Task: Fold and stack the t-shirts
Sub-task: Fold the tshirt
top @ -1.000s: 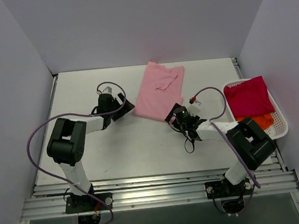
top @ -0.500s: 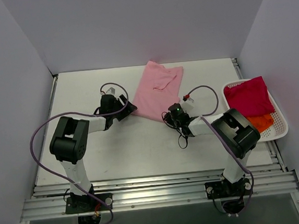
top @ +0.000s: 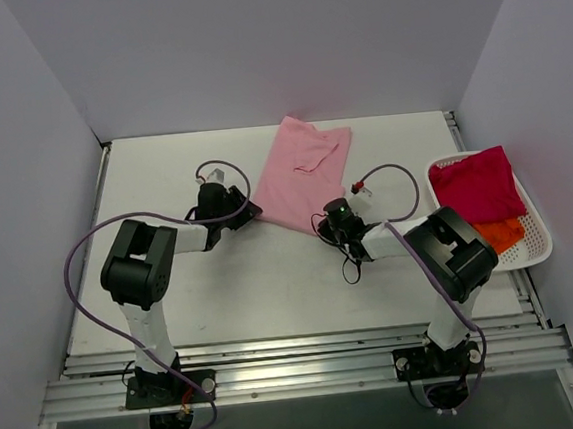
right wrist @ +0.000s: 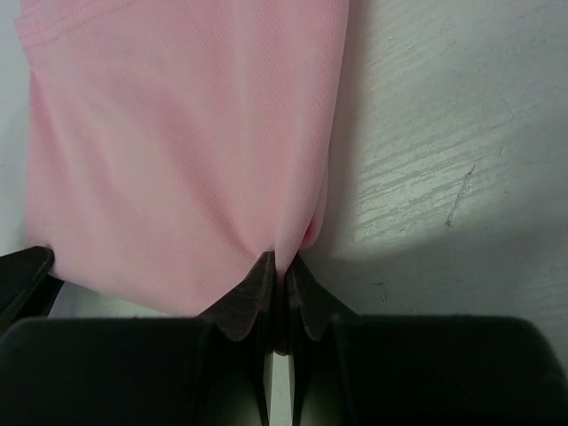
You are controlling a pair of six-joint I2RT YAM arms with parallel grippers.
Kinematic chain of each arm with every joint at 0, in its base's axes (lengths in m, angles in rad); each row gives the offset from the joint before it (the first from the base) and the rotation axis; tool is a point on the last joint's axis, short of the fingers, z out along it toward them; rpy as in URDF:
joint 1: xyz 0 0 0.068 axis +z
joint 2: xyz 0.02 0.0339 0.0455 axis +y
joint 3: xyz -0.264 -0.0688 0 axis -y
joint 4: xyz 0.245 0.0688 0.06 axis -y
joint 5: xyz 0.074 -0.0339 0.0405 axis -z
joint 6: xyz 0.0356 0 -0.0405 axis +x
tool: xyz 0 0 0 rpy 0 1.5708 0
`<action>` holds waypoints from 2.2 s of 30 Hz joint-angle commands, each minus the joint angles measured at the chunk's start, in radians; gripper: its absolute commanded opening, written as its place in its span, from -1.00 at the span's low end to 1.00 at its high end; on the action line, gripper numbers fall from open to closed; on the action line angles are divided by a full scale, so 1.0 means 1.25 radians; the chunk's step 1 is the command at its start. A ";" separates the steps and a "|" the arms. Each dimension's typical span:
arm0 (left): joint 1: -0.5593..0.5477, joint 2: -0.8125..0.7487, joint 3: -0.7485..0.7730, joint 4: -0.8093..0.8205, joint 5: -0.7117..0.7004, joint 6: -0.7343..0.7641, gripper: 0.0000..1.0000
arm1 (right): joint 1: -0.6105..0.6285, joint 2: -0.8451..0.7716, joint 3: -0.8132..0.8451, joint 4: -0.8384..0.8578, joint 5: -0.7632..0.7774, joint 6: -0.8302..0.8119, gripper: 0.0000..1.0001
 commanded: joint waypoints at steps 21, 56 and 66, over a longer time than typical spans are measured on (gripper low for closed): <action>-0.157 -0.304 -0.249 -0.129 -0.223 -0.029 -0.95 | 0.002 -0.303 -0.164 -0.272 0.042 -0.015 -1.00; -0.142 -0.377 0.108 -0.431 -0.266 0.053 -0.95 | -0.038 -0.209 0.213 -0.436 0.070 -0.126 -1.00; -0.015 -0.136 0.362 -0.415 -0.081 0.072 -0.92 | -0.137 0.032 0.505 -0.477 0.077 -0.144 -1.00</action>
